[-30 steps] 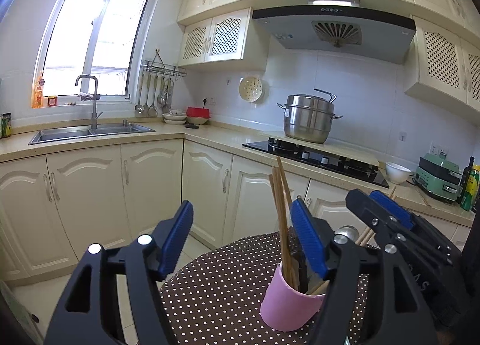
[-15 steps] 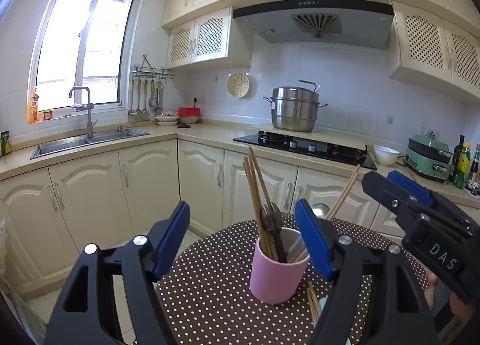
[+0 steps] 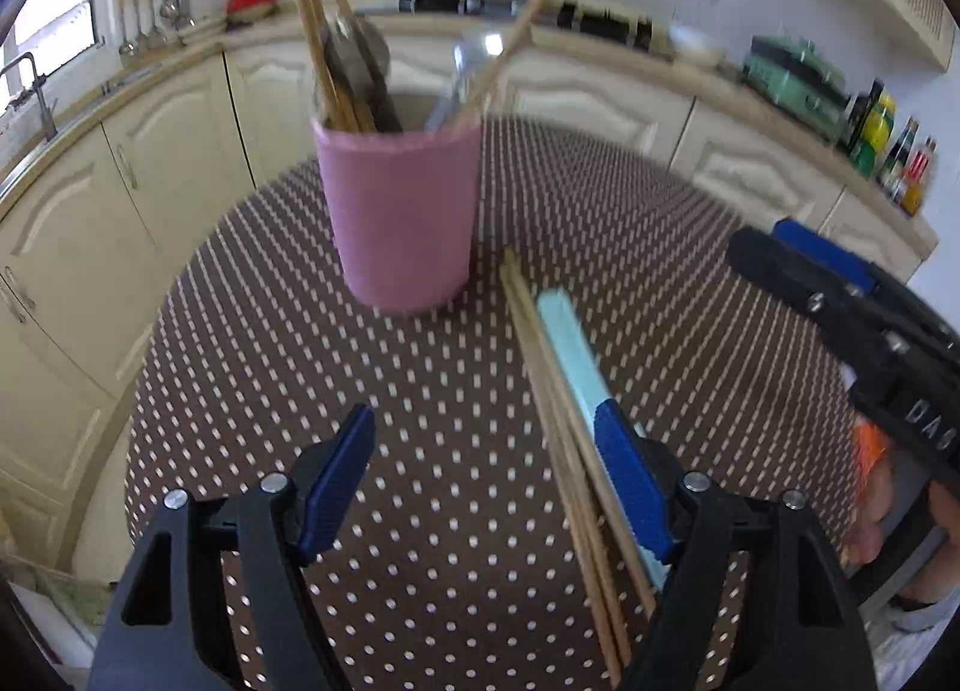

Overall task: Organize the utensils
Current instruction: 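Return both tools to the pile and grasp a chopstick with the left tool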

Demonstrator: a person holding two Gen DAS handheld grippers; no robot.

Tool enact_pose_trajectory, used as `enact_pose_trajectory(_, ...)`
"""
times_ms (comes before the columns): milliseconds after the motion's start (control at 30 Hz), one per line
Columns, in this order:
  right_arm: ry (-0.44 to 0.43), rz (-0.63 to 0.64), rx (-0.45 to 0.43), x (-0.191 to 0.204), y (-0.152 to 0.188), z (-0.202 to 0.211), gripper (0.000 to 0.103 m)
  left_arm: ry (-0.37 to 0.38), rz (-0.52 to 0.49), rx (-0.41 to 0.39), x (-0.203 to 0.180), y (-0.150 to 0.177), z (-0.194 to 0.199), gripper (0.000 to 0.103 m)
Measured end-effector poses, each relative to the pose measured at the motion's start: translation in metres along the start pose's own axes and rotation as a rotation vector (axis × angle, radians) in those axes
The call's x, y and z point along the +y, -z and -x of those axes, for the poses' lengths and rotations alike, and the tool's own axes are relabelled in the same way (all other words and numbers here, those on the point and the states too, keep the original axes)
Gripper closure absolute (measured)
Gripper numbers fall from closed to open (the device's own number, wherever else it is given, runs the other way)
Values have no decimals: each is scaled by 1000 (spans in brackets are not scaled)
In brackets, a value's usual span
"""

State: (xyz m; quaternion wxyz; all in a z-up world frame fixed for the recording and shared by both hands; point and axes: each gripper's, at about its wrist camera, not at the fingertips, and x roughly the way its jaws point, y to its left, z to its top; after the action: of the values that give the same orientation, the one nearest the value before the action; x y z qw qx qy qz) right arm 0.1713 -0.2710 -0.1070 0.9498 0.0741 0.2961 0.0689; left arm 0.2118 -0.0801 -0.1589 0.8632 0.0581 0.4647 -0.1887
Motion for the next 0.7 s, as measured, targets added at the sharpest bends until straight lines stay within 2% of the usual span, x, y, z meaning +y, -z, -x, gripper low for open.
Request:
enact_pose_trajectory(67,6,-24,30,-9,11,-3,38,-6,-19,50,-3,10,-14,29)
enact_pose_trajectory(233,6,-68,71,-25,28,-8,38,-49,-31,100,-5,22,-35,29)
enact_pose_trajectory(700,-18,-90,109,-34,38,-19,37,-96,-27,87,-11,4,-45,25)
